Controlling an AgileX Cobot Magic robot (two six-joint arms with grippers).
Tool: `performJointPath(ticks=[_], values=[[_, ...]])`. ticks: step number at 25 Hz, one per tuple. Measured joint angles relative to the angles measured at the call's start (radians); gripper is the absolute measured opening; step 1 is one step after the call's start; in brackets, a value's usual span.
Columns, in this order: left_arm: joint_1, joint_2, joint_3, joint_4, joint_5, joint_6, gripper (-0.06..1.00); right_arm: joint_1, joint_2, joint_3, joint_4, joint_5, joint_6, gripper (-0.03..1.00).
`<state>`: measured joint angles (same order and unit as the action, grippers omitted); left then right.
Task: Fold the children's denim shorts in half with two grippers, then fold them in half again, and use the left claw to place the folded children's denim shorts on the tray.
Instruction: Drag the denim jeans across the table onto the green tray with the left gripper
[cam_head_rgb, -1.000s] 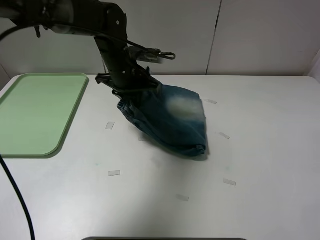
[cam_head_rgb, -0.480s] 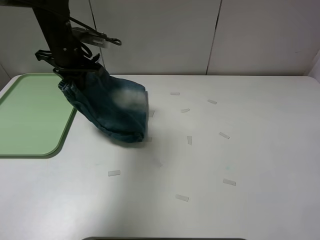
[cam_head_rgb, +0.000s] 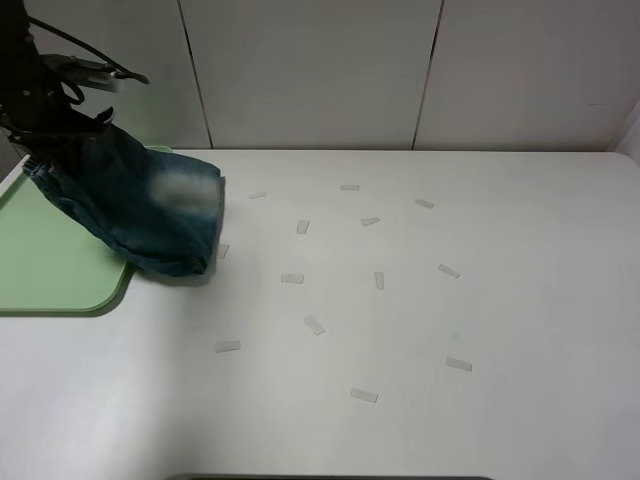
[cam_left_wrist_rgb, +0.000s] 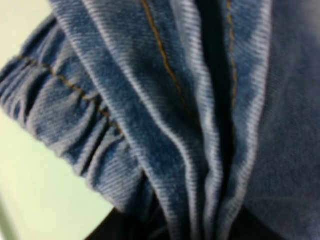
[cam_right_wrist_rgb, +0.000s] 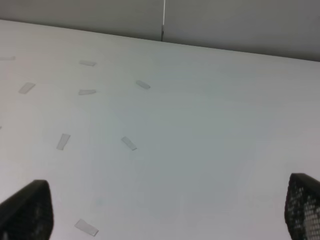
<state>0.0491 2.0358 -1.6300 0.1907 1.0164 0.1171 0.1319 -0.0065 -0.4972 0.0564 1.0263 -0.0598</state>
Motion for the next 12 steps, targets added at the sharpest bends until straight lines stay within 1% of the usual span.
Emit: performJointPath(ticks=[6,12], values=[[0.113,0.0,0.0,0.028,-0.029,0.009,0.23,0.0,0.0,0.0,0.0,0.0,0.0,0.7],[0.186,0.0,0.0,0.033,-0.082,0.088,0.23,0.0,0.0,0.0,0.0,0.0,0.0,0.7]])
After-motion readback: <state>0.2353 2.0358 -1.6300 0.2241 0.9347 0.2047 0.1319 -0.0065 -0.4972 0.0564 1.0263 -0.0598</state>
